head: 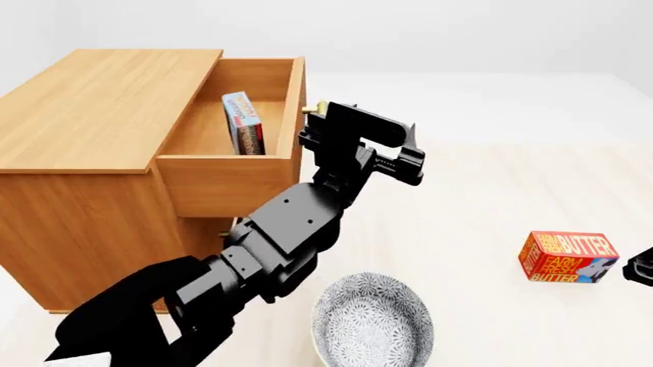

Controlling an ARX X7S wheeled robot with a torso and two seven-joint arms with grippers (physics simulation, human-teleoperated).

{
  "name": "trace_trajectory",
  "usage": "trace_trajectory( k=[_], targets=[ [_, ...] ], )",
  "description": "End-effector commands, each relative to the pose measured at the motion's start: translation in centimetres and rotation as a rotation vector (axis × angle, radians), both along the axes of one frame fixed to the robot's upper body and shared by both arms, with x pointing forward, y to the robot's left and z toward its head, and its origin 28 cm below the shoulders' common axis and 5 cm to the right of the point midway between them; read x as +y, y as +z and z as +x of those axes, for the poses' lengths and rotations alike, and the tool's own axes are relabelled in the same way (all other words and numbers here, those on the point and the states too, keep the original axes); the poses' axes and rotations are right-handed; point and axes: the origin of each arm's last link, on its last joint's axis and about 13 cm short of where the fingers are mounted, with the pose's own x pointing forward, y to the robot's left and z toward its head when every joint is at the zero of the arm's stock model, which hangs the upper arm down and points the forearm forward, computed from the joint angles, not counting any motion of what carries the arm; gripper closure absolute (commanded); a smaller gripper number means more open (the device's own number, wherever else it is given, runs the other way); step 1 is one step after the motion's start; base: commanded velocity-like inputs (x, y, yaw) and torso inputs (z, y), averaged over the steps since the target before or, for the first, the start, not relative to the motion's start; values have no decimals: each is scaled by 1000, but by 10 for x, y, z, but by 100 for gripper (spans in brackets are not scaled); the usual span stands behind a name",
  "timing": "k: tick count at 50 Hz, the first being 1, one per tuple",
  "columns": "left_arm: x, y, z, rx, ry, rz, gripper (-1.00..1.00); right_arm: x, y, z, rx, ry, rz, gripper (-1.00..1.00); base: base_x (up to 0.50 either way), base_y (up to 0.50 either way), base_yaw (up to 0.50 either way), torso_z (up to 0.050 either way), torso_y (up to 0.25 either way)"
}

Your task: Put the chocolate pudding in the top drawer of the cabinet and close it.

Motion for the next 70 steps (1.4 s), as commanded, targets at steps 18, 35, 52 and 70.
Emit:
trace_trajectory(
  k=[18,35,52,70],
  targets=[
    [82,15,17,-34,283,-89,-100,-4,-5,-7,14,6,6,-100,11,0,-1,0,0],
    [111,14,12,-78,376,-86,-100,1,-9,4,19,11,10,-100,7,0,0,0,0],
    [130,13,9,-121,475,-59,-100,-5,-10,-6,20,14,16,-100,1,0,0,0,0],
    [132,12,0,-152,474,-24,-100,-3,-10,-3,21,16,15,-100,0,0,0,0,1]
  ],
)
